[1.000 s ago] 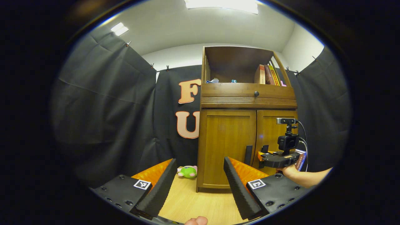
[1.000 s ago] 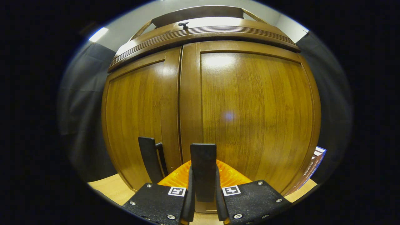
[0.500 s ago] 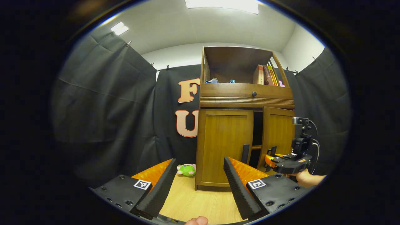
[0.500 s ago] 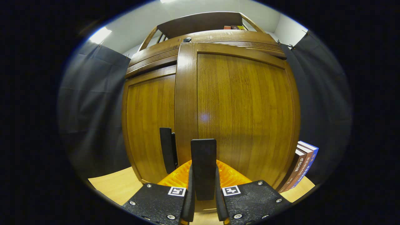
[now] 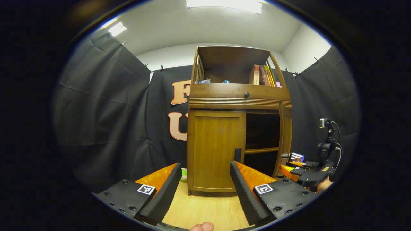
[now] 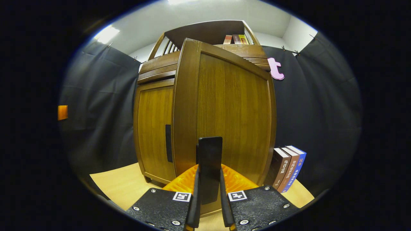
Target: Open the right door of the double-door shoe cabinet with the right hand, and open the left door with the left hand.
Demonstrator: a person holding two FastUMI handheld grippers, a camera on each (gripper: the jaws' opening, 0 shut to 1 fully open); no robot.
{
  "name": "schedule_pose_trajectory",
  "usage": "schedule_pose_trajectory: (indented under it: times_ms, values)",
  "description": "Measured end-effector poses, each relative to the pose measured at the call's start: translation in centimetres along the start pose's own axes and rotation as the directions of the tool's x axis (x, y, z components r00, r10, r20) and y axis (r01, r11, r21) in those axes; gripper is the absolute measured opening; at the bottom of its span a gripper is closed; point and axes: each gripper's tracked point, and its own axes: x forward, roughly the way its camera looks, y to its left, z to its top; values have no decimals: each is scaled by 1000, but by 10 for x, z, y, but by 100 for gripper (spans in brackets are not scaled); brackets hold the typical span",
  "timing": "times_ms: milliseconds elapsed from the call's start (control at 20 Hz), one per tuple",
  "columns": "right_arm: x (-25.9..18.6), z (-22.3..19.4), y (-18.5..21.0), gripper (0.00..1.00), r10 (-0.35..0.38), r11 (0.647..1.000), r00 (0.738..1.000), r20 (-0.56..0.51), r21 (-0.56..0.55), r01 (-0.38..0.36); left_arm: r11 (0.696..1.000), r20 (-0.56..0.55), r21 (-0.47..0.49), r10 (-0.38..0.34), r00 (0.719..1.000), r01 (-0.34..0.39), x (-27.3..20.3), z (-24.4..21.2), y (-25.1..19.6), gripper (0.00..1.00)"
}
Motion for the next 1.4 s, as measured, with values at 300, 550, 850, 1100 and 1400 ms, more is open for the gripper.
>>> schedule_pose_trajectory:
  times_ms: [300,550,850,1100,1400]
  values:
    - [-31,-5,-33,35,-37,998,999,-12,-51,37,998,-15,-29,-58,998,57,15,-11,-36,99]
    - [-46,-13,-52,32,-67,997,997,-27,-41,66,994,-25,-48,-104,994,103,25,-21,-64,97]
    - [-59,-15,-86,18,-115,992,992,-41,-54,113,988,-18,-49,-145,989,144,31,-24,-91,95]
    - [-72,-18,-129,12,-208,976,977,-40,-71,205,983,-25,-60,-174,984,173,31,-27,-108,94]
    - [-73,-16,-149,8,-140,988,989,-36,-67,137,981,-10,-55,-185,983,185,30,-25,-113,95]
